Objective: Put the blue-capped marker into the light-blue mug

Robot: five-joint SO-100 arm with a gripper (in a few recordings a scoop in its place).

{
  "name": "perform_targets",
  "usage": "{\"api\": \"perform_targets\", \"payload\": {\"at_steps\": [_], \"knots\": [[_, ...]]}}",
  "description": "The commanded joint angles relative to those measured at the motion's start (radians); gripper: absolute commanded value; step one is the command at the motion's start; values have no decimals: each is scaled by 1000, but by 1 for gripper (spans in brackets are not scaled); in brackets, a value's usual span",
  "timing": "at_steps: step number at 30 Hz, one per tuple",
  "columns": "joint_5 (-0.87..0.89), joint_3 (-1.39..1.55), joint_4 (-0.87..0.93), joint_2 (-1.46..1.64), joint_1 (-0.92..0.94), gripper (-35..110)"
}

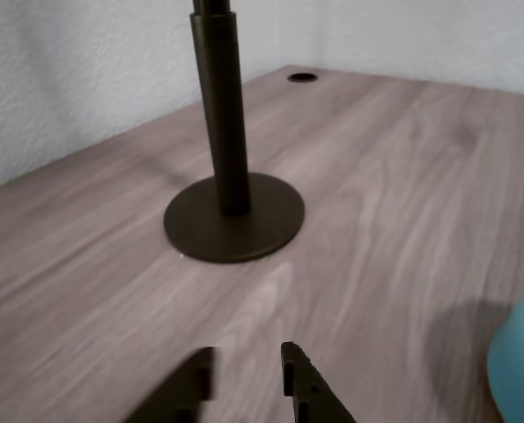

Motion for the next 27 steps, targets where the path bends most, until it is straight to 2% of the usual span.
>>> {"api": "perform_targets", "payload": {"at_steps": [1, 27], "knots": [[11, -67, 2, -14, 18, 20], [8, -233, -40, -201, 51, 21]]}}
